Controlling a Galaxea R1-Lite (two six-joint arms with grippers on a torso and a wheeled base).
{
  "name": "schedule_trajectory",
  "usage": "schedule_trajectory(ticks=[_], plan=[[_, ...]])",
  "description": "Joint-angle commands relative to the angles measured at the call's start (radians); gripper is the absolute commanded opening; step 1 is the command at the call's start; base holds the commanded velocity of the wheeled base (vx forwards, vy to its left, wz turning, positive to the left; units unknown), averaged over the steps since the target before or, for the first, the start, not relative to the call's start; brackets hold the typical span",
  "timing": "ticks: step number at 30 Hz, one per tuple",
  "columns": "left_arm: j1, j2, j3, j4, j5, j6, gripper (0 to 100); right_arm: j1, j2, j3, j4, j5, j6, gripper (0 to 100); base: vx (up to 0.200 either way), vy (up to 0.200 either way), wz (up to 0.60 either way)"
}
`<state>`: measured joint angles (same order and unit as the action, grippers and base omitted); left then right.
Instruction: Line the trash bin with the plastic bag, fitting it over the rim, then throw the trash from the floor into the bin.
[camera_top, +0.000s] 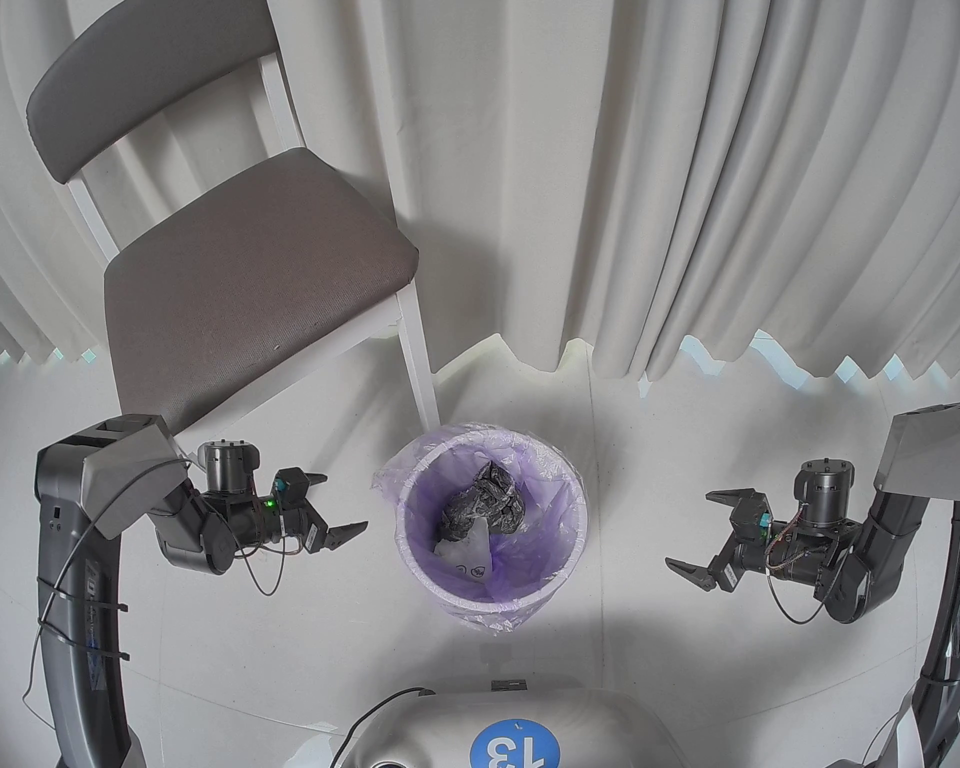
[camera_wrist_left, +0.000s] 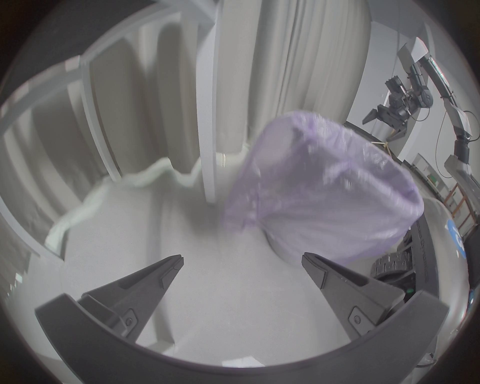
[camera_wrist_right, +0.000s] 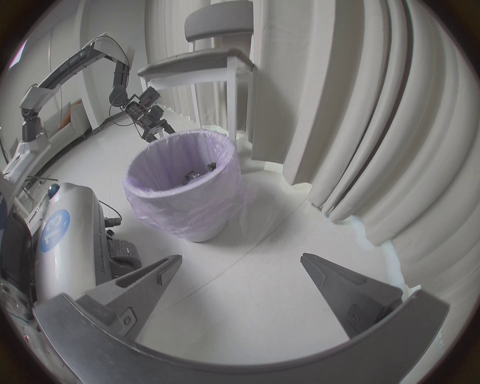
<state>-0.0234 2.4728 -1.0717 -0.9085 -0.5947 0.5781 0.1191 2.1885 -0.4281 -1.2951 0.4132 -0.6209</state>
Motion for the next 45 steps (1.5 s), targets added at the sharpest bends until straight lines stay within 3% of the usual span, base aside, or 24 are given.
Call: schedule_trajectory(ticks=[1, 4, 11, 24, 29, 34, 42, 45], plan=[[-0.018, -0.041, 0.026, -0.012, 0.003, -0.017, 100, -0.010, -0.039, 0.068, -0.049, -0.001, 0.009, 100, 0.000, 0.000, 0.00], [-0.029, -0.029, 0.018, -0.021, 0.009, -0.030, 100, -0.016, -0.035, 0.072, -0.061, 0.001, 0.012, 100, 0.000, 0.000, 0.00], [-0.084, 0.049, -0.022, -0.147, 0.107, -0.132, 100, -0.023, -0.029, 0.089, -0.084, 0.009, 0.012, 100, 0.000, 0.000, 0.00], [-0.127, 0.167, -0.149, -0.150, 0.156, -0.141, 100, -0.023, 0.010, 0.104, -0.151, 0.010, 0.012, 100, 0.000, 0.000, 0.00], [-0.122, 0.152, -0.123, -0.153, 0.156, -0.139, 100, -0.023, 0.010, 0.124, -0.181, 0.010, 0.012, 100, 0.000, 0.000, 0.00], [-0.124, -0.025, 0.072, -0.156, 0.174, -0.126, 100, -0.023, -0.018, 0.164, -0.196, 0.012, 0.013, 100, 0.000, 0.000, 0.00], [-0.142, -0.314, 0.418, -0.168, 0.325, -0.007, 100, -0.013, -0.061, 0.262, -0.276, 0.012, 0.064, 100, 0.000, 0.000, 0.00], [-0.145, -0.416, 0.510, -0.171, 0.325, 0.003, 100, -0.013, -0.113, 0.321, -0.276, 0.010, 0.070, 100, 0.000, 0.000, 0.00]])
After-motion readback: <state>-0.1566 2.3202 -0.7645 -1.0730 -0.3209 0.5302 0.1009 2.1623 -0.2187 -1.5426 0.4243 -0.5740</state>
